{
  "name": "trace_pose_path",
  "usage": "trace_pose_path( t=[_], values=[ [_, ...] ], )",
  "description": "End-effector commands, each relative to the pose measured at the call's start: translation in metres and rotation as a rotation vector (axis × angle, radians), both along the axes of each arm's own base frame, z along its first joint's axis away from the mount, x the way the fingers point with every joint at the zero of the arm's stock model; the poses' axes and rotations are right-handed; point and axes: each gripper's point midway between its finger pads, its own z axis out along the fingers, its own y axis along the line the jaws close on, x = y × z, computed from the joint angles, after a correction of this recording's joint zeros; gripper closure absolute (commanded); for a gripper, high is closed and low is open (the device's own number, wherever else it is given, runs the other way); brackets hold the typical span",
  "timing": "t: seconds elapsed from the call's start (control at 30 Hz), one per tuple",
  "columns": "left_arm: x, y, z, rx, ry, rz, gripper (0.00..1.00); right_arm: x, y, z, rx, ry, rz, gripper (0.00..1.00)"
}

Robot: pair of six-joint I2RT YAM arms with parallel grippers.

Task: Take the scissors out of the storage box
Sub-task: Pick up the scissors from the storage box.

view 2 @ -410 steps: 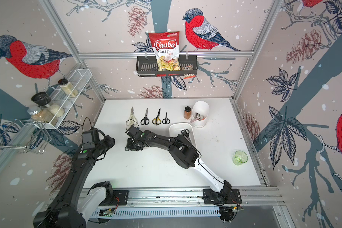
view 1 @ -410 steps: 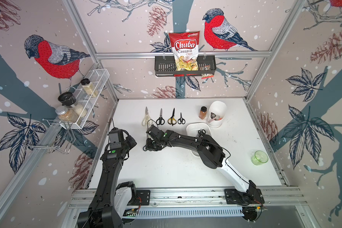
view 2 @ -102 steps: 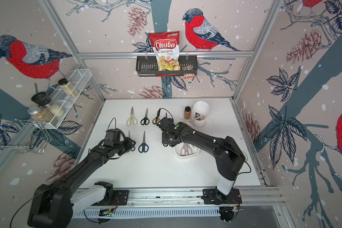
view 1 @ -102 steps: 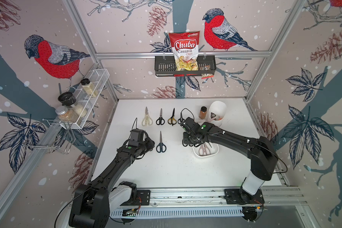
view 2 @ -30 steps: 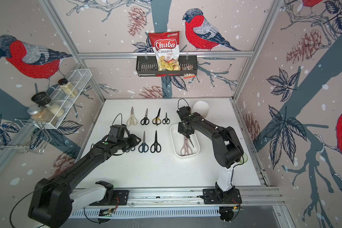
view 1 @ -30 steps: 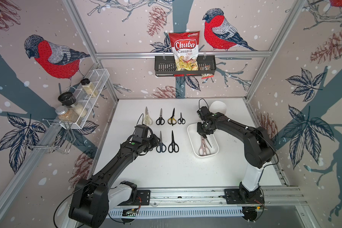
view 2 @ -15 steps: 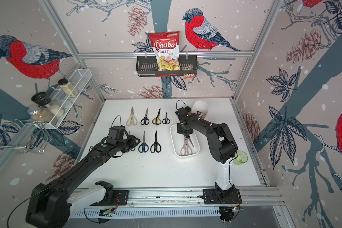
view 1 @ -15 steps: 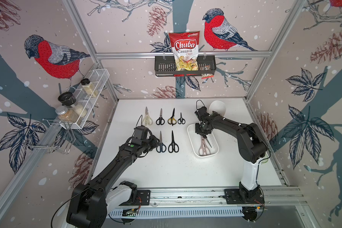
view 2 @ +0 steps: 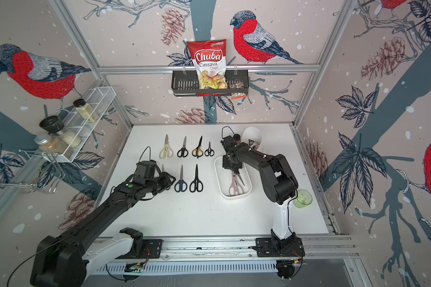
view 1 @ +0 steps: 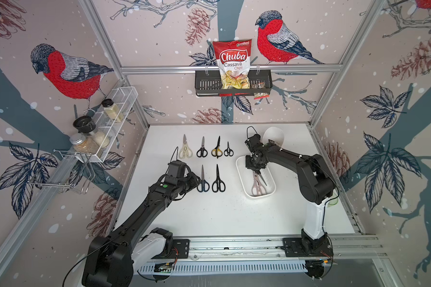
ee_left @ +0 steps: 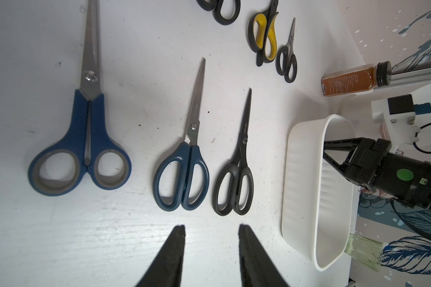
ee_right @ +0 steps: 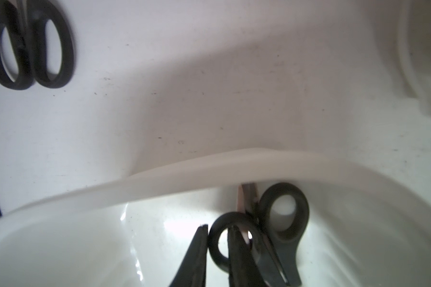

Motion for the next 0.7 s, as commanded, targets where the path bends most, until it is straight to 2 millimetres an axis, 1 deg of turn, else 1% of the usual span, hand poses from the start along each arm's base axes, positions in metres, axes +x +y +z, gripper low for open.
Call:
trace_pose_path(
  t=[0.0,0.1,0.23,0.4,0.67],
  values=[
    [0.000,0.002,0.000,0.010,-0.003,0.008,0.59,0.000,-0.002,-0.002,-0.011,0.002,-0.013,0.81],
    [0.000,0.003,0.000,0.011,-0.003,0.011,0.59,0.000,-0.003,-0.002,-0.017,-0.002,-0.017,0.86],
    [-0.001,0.003,0.001,0.011,-0.005,0.013,0.59,0.003,-0.003,0.005,-0.013,-0.017,-0.020,0.93],
    [-0.001,0.004,0.001,0.009,-0.006,0.018,0.59,0.005,-0.002,0.018,-0.001,-0.039,-0.016,0.97],
    [-0.002,0.004,0.000,0.006,-0.008,0.021,0.59,0.009,0.004,0.039,0.031,-0.070,-0.006,0.99]
  ],
)
